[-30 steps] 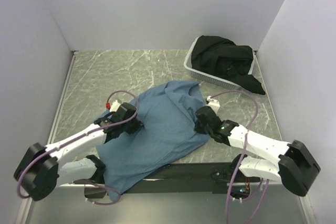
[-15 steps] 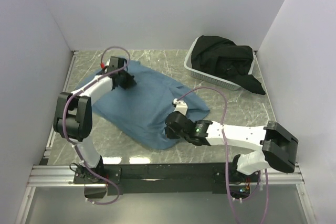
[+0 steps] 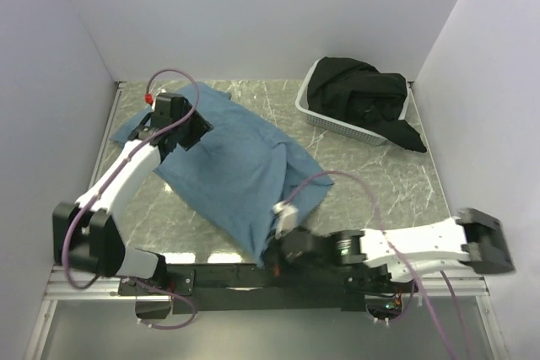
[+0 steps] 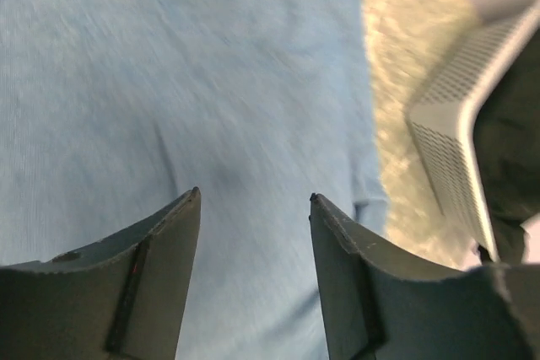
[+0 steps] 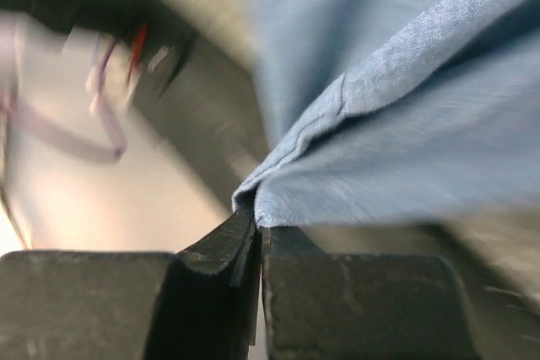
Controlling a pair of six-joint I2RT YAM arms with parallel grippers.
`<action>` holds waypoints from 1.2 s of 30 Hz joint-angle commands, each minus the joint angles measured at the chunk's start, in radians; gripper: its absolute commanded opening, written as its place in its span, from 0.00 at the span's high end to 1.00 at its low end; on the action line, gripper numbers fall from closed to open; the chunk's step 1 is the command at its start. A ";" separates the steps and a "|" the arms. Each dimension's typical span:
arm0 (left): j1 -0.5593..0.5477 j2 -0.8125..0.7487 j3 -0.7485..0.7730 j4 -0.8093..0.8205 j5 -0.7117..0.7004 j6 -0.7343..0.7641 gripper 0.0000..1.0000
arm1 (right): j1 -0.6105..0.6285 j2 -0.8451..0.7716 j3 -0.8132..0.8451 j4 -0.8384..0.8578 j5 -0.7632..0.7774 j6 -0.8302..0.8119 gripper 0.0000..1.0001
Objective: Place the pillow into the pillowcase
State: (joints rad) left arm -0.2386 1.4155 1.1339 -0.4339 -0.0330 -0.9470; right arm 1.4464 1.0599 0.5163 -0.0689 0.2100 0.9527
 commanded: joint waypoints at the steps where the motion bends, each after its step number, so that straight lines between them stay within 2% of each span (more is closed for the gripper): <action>1: -0.042 -0.110 -0.031 -0.031 -0.007 0.030 0.40 | 0.202 0.274 0.253 -0.003 0.098 -0.083 0.91; 2: -0.062 -0.128 -0.029 -0.043 -0.013 0.031 0.41 | 0.221 0.308 0.310 -0.079 0.127 -0.077 0.79; 4: -0.090 -0.150 -0.036 -0.077 -0.044 0.031 0.43 | 0.233 0.321 0.312 -0.089 0.144 -0.069 0.62; 5: -0.112 -0.173 -0.045 -0.078 -0.051 0.028 0.44 | 0.232 0.301 0.283 -0.083 0.147 -0.060 0.46; 7: -0.149 -0.193 -0.080 -0.078 -0.079 0.017 0.50 | 0.229 0.196 0.255 -0.106 0.222 -0.031 0.36; 8: -0.200 -0.205 -0.089 -0.080 -0.090 0.011 0.52 | 0.224 0.154 0.243 -0.176 0.261 -0.013 0.27; 10: -0.255 -0.207 -0.103 -0.123 -0.173 -0.002 0.54 | 0.180 0.030 0.235 -0.277 0.368 0.071 0.20; 11: -0.316 -0.211 -0.111 -0.134 -0.203 -0.028 0.56 | 0.139 -0.010 0.220 -0.372 0.382 0.102 0.17; 13: -0.370 -0.223 -0.155 -0.153 -0.290 -0.064 0.59 | 0.027 -0.133 0.138 -0.404 0.362 0.115 0.16; 14: -0.419 -0.237 -0.173 -0.161 -0.321 -0.108 0.60 | -0.138 -0.174 0.101 -0.370 0.297 0.097 0.17; 16: -0.462 -0.250 -0.230 -0.167 -0.358 -0.150 0.62 | -0.316 -0.286 -0.008 -0.300 0.228 0.022 0.18; 17: -0.503 -0.256 -0.246 -0.169 -0.378 -0.182 0.64 | -0.475 -0.310 -0.034 -0.245 0.160 0.003 0.19; 20: -0.605 -0.238 -0.292 -0.157 -0.383 -0.213 0.65 | -0.706 -0.316 -0.104 -0.134 0.028 -0.055 0.22; 21: -0.632 -0.225 -0.292 -0.161 -0.393 -0.216 0.64 | -0.832 -0.298 -0.114 -0.106 -0.071 -0.069 0.22; 24: -0.760 -0.178 -0.264 -0.207 -0.453 -0.222 0.56 | -0.967 -0.181 -0.116 -0.057 -0.136 -0.117 0.25; 26: -0.842 -0.158 -0.247 -0.223 -0.478 -0.233 0.48 | -1.015 -0.112 -0.124 0.005 -0.188 -0.131 0.29; 28: -0.878 -0.147 -0.243 -0.244 -0.487 -0.242 0.43 | -1.047 -0.069 -0.134 0.049 -0.231 -0.118 0.33; 32: -0.944 -0.142 -0.240 -0.276 -0.498 -0.269 0.43 | -1.049 -0.031 -0.142 0.066 -0.262 -0.091 0.38; 36: -0.966 -0.171 -0.258 -0.289 -0.492 -0.283 0.44 | -1.046 -0.092 -0.215 0.107 -0.277 -0.040 0.39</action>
State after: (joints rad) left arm -1.1820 1.2800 0.8532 -0.6895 -0.4873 -1.1965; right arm 0.4026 1.0195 0.3634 -0.0479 -0.0174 0.8719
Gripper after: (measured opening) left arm 0.570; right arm 0.615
